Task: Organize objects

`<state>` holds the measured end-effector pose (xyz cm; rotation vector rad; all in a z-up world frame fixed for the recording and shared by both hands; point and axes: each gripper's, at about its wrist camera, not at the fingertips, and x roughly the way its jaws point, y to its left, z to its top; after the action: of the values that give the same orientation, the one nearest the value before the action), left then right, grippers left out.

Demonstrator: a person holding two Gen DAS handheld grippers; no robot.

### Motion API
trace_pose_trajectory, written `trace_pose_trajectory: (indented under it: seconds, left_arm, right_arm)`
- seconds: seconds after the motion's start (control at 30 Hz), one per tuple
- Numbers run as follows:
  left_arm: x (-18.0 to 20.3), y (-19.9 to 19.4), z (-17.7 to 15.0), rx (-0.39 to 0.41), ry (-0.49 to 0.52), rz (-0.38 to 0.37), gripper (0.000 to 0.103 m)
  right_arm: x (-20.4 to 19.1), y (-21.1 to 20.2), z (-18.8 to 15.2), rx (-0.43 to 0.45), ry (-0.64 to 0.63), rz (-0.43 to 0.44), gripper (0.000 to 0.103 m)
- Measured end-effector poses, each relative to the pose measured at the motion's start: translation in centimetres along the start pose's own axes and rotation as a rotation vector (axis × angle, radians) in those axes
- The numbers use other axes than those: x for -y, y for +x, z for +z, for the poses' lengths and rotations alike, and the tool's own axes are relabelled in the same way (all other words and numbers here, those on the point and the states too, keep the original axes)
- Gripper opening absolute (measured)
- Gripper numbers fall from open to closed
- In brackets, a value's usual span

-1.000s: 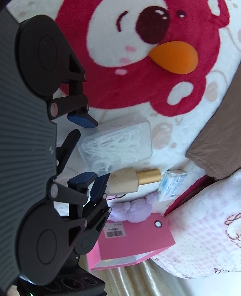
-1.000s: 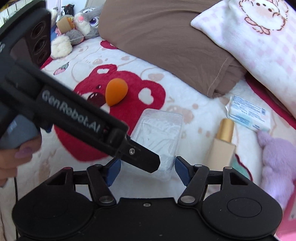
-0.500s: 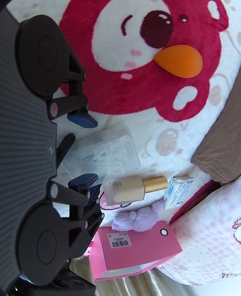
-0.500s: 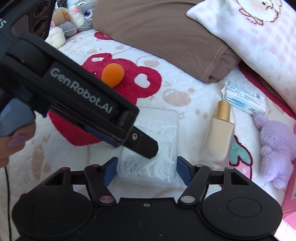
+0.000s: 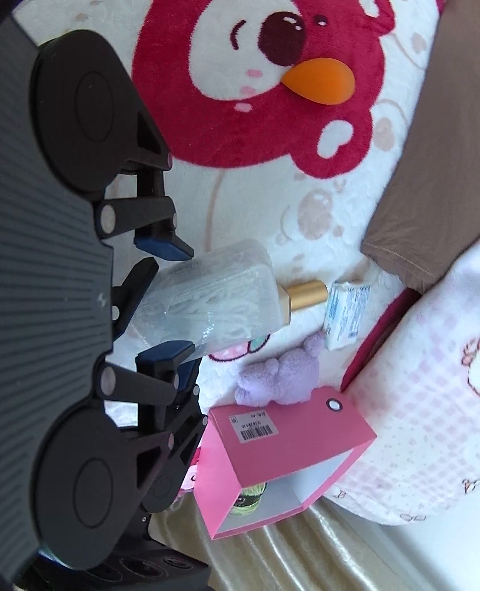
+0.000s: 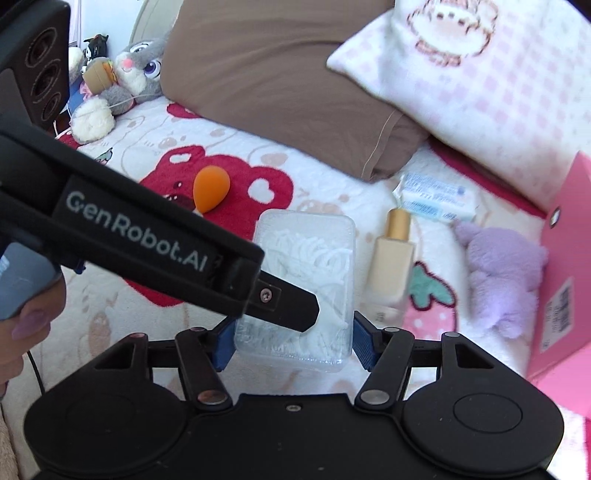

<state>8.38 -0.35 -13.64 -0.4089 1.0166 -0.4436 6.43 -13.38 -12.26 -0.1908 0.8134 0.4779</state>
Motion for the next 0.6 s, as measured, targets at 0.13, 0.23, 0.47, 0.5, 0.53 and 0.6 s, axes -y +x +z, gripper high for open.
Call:
trace_pose_trajectory:
  seconds: [0.13,0.23,0.47,0.5,0.53,0.6]
  left_arm:
    - [2.8,-1.7,0.3,0.004,0.041,-0.034,0.046]
    - [5.0,-2.2,0.4,0.003,0.049,-0.059,0.046]
    - [12.5,-4.1,1.5,0.010,0.154,-0.063,0.046]
    - [13.5,-4.2,1.8,0.008,0.163,-0.066,0.046]
    - [14.4,-4.3,2.2,0.007,0.173,-0.070,0.046]
    - [16.2,-4.5,3.0,0.010,0.188,-0.077,0.046]
  right_arm:
    - [0.1,-3.4,-0.2,0.056,-0.031,-0.054,0.067]
    - [1.4,-5.6,0.2,0.049,0.018,-0.065,0.067]
    - [3.7,-11.1,1.3,0.103,0.044,-0.124,0.067]
    - [4.1,-11.9,1.5,0.110,0.055,-0.135,0.067]
    - [4.6,-12.6,1.7,0.120,0.066,-0.144,0.067]
    - [5.7,-13.9,2.0,0.152,0.086,-0.166,0.067]
